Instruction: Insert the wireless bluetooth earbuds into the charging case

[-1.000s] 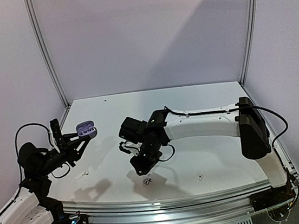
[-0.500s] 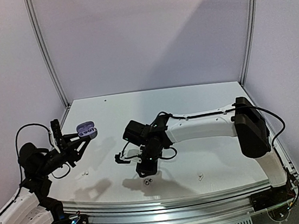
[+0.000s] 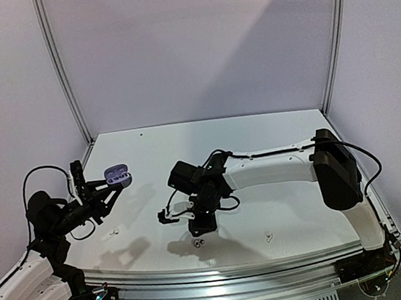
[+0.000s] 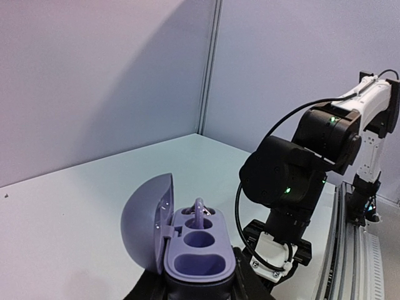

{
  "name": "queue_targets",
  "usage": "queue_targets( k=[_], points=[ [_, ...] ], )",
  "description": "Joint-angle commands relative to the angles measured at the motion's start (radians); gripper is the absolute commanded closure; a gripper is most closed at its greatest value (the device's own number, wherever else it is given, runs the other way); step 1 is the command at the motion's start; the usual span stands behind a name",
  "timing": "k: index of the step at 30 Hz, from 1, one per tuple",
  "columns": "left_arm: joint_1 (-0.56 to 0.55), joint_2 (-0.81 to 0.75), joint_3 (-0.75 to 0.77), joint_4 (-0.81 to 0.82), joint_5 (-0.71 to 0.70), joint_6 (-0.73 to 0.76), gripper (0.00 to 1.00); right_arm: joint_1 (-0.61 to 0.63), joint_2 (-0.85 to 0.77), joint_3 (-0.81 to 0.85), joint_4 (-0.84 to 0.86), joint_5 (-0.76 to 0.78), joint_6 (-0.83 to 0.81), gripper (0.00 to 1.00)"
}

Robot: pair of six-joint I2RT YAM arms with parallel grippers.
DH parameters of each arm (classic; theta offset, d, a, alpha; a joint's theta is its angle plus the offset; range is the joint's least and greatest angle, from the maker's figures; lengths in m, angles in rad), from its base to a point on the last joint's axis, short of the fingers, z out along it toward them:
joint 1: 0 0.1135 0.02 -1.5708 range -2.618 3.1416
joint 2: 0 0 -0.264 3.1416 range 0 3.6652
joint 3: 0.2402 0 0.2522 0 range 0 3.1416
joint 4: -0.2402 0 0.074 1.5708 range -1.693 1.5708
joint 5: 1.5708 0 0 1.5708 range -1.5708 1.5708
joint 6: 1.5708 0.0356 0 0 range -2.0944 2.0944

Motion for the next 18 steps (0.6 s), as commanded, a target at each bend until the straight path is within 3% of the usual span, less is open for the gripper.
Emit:
queue_targets(
  k=[1, 18],
  points=[
    [0.013, 0.003, -0.011, 0.010, -0.008, 0.004, 1.00, -0.003, -0.016, -0.018, -0.025, -0.001, -0.035, 0.68],
    [0.013, 0.018, -0.009, 0.013, -0.009, 0.005, 1.00, -0.001, 0.030, 0.011, -0.016, -0.019, -0.041, 0.70]
  ],
)
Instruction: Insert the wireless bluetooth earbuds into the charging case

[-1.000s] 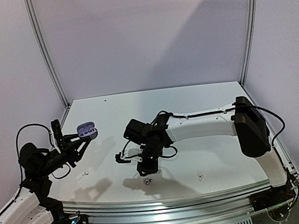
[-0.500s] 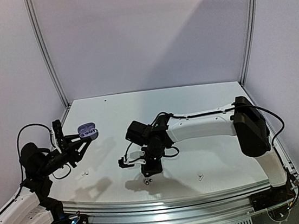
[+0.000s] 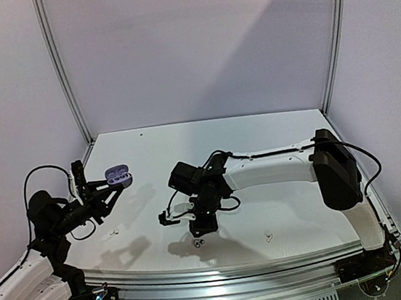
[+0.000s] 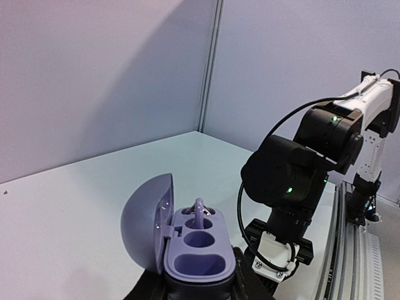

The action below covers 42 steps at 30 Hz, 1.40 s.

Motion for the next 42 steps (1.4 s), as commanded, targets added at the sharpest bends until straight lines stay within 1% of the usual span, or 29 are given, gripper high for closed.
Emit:
queue_targets(
  k=[1, 14, 21, 34, 42],
  points=[
    [0.014, 0.006, -0.009, 0.013, -0.009, 0.005, 1.00, -0.001, 0.034, 0.020, -0.011, -0.013, -0.018, 0.70],
    [0.015, 0.007, -0.009, 0.013, -0.009, 0.005, 1.00, 0.017, 0.060, 0.021, -0.028, -0.009, -0.043, 0.70],
    [0.017, 0.007, -0.009, 0.015, -0.011, 0.005, 1.00, 0.027, 0.015, -0.011, -0.048, -0.010, -0.043, 0.70],
    [0.016, 0.007, -0.009, 0.015, -0.012, 0.003, 1.00, 0.049, -0.012, -0.028, -0.071, -0.079, 0.000, 0.72],
    [0.017, 0.008, -0.009, 0.015, -0.013, 0.005, 1.00, 0.060, -0.010, -0.035, -0.092, -0.090, 0.010, 0.72]
  ],
)
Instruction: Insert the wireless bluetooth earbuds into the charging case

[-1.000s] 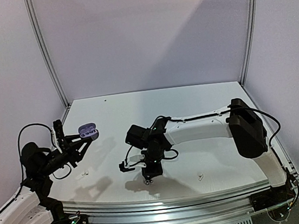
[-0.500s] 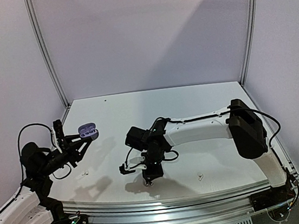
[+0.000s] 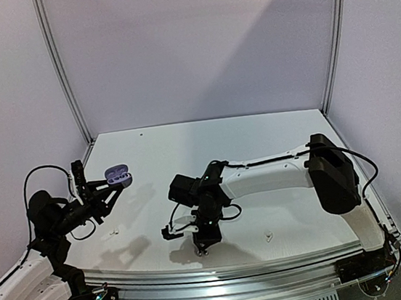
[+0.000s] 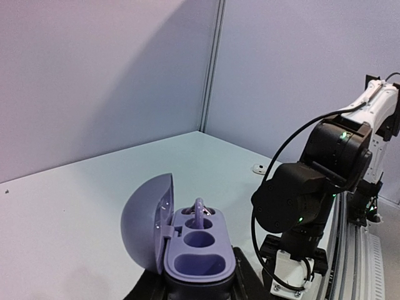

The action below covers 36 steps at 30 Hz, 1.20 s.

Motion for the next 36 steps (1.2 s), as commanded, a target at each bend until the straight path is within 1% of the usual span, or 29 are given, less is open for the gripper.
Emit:
queue_targets(
  k=[1, 9, 17, 22, 26, 31, 36],
  points=[
    [0.015, 0.006, -0.009, 0.014, -0.008, 0.005, 1.00, 0.017, -0.031, -0.014, -0.030, -0.028, 0.017, 0.73],
    [0.016, 0.005, -0.010, 0.014, -0.008, 0.003, 1.00, 0.019, -0.058, -0.013, -0.024, -0.064, 0.040, 0.76],
    [0.016, 0.004, -0.010, 0.013, -0.007, 0.005, 1.00, 0.029, -0.032, -0.060, -0.027, -0.040, 0.055, 0.78],
    [0.015, 0.006, -0.012, 0.014, -0.008, 0.004, 1.00, 0.028, -0.044, -0.071, -0.016, -0.035, 0.062, 0.78],
    [0.015, 0.006, -0.010, 0.014, -0.008, 0.005, 1.00, 0.029, -0.030, -0.056, 0.000, -0.024, 0.084, 0.79],
    [0.017, 0.006, -0.011, 0.012, -0.008, 0.005, 1.00, 0.031, -0.009, -0.016, 0.000, -0.052, 0.117, 0.79],
    [0.017, 0.004, -0.010, 0.014, -0.008, 0.005, 1.00, 0.031, -0.033, -0.016, -0.009, -0.046, 0.133, 0.78]
  ],
)
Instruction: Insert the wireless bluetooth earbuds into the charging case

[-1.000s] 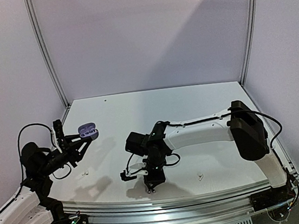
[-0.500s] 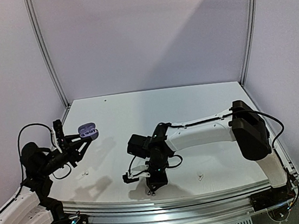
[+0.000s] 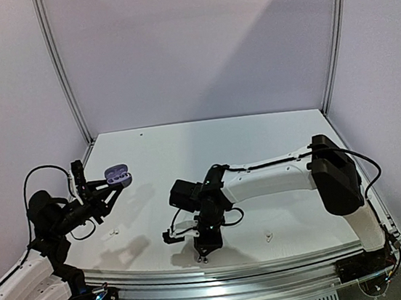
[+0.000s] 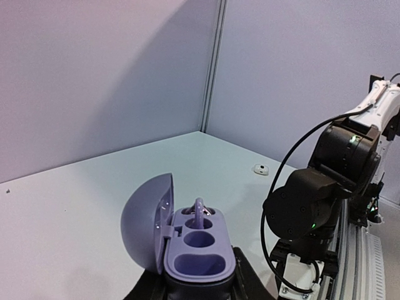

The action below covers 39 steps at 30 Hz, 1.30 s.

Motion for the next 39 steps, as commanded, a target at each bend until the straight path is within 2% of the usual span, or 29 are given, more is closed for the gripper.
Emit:
queue_targets(
  k=[1, 11, 14, 19, 22, 39],
  points=[
    [0.015, 0.004, -0.011, 0.015, -0.005, 0.005, 1.00, 0.007, -0.017, 0.022, -0.002, -0.003, 0.032, 0.78],
    [0.015, 0.000, -0.010, 0.015, -0.005, 0.004, 1.00, 0.007, -0.087, 0.003, 0.055, -0.034, 0.133, 0.71],
    [0.015, -0.002, -0.010, 0.015, -0.004, 0.003, 1.00, 0.008, -0.099, -0.017, 0.062, -0.048, 0.147, 0.67],
    [0.015, -0.004, -0.012, 0.014, -0.002, 0.002, 1.00, 0.011, -0.113, -0.070, 0.087, -0.076, 0.158, 0.53],
    [0.015, -0.004, -0.012, 0.014, -0.001, 0.004, 1.00, 0.017, -0.099, -0.068, 0.088, -0.071, 0.164, 0.49],
    [0.015, 0.001, -0.012, 0.018, -0.002, 0.002, 1.00, 0.030, -0.029, -0.061, 0.097, -0.034, 0.212, 0.57]
  ],
)
